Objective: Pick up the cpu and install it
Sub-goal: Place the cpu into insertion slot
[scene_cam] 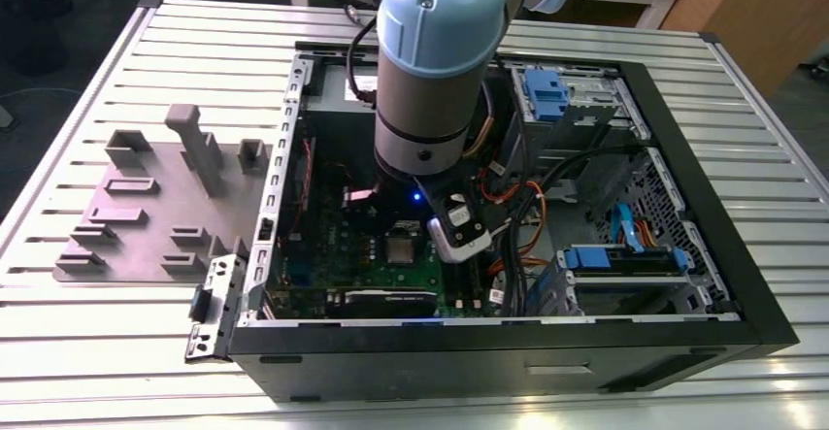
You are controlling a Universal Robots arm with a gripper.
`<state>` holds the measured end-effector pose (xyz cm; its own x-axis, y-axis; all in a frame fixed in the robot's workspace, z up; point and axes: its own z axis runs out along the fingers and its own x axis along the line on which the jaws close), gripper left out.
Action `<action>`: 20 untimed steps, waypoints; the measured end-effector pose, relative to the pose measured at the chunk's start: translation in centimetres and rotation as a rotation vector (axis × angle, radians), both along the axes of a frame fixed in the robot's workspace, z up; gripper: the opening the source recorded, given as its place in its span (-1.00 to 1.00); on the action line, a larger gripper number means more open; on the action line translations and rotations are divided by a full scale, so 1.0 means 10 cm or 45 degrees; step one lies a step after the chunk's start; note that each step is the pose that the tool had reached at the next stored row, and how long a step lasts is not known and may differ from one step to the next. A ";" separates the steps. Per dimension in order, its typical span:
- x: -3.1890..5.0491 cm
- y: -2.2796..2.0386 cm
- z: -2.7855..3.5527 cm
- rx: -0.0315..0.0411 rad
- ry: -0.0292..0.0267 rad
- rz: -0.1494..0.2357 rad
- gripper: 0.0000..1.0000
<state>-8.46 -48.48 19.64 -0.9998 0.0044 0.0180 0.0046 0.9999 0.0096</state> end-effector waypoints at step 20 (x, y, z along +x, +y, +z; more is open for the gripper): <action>0.013 -0.010 -0.057 0.0000 -0.0008 0.000 0.07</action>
